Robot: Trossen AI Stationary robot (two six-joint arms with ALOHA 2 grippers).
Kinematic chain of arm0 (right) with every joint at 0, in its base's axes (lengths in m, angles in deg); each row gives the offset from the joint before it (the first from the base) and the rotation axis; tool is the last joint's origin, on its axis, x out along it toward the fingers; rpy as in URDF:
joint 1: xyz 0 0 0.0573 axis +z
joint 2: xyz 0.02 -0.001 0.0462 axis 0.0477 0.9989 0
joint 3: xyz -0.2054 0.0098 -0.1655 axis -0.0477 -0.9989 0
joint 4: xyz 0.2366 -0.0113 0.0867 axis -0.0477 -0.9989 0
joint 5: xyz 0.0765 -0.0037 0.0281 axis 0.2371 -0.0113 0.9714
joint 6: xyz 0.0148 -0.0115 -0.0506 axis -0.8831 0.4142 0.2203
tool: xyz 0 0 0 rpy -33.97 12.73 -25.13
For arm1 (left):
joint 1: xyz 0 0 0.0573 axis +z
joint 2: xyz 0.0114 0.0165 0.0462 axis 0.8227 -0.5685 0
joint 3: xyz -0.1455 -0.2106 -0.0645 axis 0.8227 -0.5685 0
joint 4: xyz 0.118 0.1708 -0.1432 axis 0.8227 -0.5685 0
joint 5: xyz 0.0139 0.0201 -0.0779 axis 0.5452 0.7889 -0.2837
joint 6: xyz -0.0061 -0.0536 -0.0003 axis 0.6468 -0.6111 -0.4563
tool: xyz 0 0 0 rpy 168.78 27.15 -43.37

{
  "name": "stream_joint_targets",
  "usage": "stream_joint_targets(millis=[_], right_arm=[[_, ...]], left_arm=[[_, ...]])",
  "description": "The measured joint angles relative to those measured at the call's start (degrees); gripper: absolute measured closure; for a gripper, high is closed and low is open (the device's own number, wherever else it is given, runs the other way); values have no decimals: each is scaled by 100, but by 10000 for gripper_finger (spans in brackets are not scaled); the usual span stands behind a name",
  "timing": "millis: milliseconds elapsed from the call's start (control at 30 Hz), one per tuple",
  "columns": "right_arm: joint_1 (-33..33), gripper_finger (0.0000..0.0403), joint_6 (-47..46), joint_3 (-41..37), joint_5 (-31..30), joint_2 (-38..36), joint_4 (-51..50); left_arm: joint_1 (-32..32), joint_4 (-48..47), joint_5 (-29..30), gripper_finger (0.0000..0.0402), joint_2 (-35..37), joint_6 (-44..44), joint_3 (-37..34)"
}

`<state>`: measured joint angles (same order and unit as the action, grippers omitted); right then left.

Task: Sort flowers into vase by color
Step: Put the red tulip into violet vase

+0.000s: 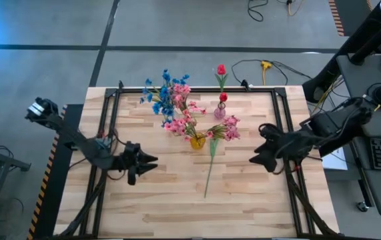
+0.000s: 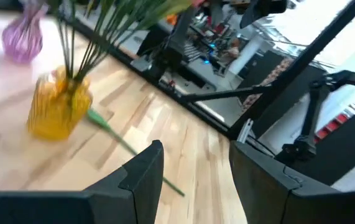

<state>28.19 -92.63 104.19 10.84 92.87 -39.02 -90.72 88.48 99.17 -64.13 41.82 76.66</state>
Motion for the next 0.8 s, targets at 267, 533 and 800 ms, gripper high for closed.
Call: stream_joint_targets(millis=[267, 533, 800], right_arm=[[202, 121, -719, 25, 320, 486, -1176], [351, 122, -711, 30, 399, 619, -1151], [520, 122, -587, 67, 341, 567, -1143]], left_arm=[[-239, 757, 245, 235, -1782, -608, 477], [-246, -559, 536, 235, -3520, -1217, 2163], [-287, -1215, 1519, 235, -5226, -1113, 3667]])
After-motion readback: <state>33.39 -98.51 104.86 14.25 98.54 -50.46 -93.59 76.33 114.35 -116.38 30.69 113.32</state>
